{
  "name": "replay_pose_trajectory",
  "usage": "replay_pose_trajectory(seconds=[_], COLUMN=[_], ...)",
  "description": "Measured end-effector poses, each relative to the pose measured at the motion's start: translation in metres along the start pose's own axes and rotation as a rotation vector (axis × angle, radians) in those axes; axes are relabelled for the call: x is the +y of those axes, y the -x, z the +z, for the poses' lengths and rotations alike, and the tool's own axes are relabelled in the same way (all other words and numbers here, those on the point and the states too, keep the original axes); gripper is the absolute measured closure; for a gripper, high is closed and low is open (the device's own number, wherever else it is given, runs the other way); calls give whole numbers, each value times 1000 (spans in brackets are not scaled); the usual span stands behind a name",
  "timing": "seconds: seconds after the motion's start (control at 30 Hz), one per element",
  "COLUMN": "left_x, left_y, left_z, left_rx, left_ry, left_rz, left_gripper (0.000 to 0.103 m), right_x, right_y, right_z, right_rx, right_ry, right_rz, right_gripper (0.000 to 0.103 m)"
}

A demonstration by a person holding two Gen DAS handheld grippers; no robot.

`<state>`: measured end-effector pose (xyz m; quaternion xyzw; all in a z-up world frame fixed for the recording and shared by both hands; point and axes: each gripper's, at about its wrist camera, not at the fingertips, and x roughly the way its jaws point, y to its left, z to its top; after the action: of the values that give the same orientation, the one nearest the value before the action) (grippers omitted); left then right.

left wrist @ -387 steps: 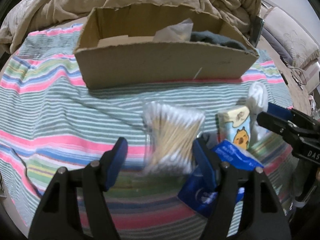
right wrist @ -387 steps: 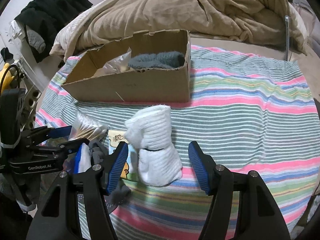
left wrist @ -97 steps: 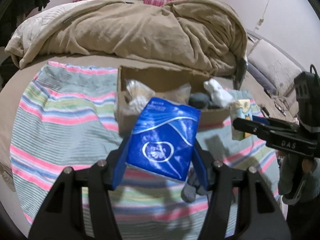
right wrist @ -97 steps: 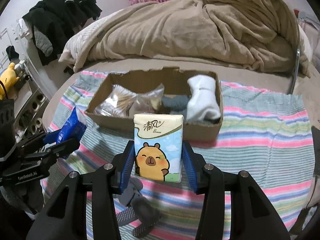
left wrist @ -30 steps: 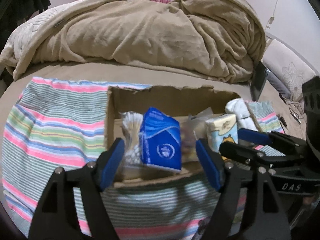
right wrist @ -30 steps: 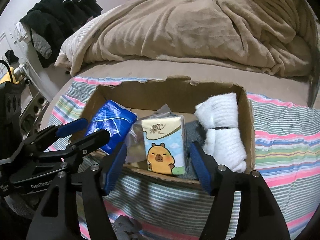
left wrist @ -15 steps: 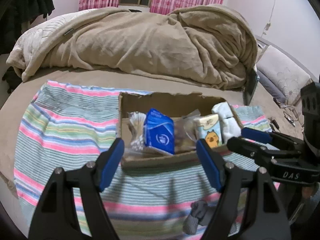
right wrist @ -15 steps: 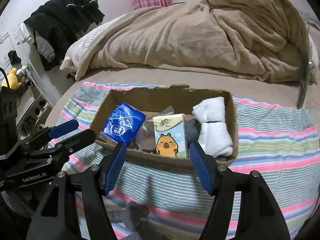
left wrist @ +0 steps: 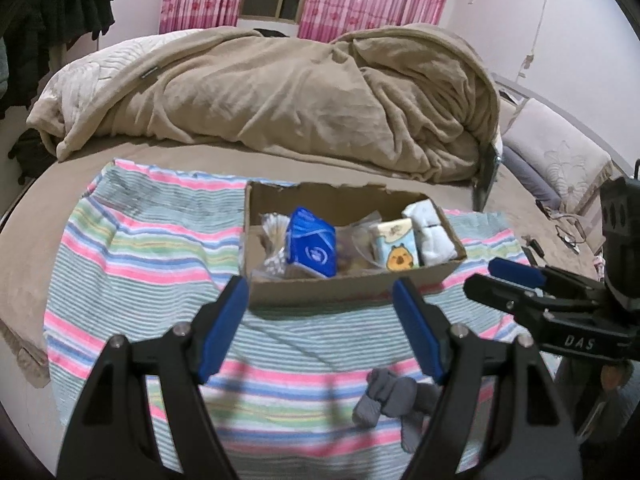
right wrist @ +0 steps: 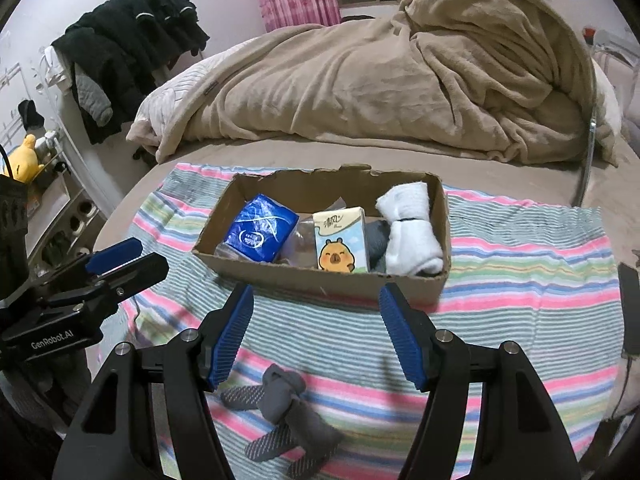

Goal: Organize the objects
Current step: 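Lower the right tool onto the grey dotted glove and close on it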

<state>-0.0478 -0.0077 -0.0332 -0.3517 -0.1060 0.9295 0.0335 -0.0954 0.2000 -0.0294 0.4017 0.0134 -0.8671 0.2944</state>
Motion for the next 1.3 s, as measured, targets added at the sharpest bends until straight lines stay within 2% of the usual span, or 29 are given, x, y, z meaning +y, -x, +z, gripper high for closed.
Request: replay_pose_trajectory(seconds=[0.27, 0.6, 0.97, 1.3], left_x=[1, 6, 7, 6], left_y=[15, 14, -12, -31], left_z=[-11, -34, -68, -79], left_rx=[-3, 38, 144, 199], left_ry=[0, 16, 25, 30], left_rz=[6, 24, 36, 39], left_gripper=[26, 26, 26, 26], right_x=[3, -5, -7, 0], right_y=[13, 6, -26, -53], right_z=[-15, -45, -84, -106], right_rx=[-1, 56, 167, 267], right_ry=[-2, -9, -15, 18], right_rz=[-12, -32, -13, 8], right_gripper=[34, 34, 34, 35])
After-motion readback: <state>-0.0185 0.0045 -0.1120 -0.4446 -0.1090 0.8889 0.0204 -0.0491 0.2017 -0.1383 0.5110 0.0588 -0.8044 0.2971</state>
